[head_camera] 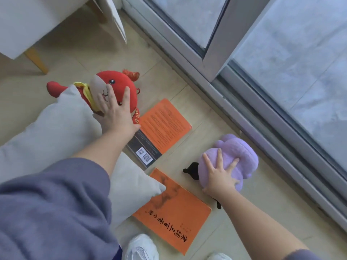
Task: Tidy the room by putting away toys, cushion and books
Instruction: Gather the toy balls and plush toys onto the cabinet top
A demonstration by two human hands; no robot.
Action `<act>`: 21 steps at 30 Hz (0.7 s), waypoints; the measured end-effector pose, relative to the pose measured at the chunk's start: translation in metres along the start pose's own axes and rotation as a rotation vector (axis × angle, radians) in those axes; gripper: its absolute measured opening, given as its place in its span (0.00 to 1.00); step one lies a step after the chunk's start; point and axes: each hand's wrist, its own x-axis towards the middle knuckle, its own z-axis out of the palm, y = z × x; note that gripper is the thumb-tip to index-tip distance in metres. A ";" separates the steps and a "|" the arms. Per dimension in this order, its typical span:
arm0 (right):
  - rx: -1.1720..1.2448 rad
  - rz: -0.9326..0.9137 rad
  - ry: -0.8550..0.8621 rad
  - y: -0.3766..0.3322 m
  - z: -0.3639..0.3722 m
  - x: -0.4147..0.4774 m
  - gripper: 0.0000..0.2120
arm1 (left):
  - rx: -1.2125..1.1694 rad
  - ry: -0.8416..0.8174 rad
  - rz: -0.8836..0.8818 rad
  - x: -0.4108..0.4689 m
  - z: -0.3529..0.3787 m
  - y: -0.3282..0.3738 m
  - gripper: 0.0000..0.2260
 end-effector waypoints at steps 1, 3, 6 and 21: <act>0.003 0.018 -0.003 -0.004 0.002 0.006 0.53 | -0.002 0.027 -0.007 0.009 0.004 0.001 0.52; 0.002 0.056 0.001 -0.010 0.003 0.015 0.51 | 0.011 0.081 -0.003 0.024 0.009 0.004 0.52; -0.006 0.101 0.026 -0.018 0.006 0.024 0.47 | 0.009 0.079 -0.022 0.047 0.014 0.004 0.52; -0.003 0.247 0.185 -0.028 0.000 0.017 0.30 | -0.154 0.142 0.099 0.073 0.026 -0.032 0.29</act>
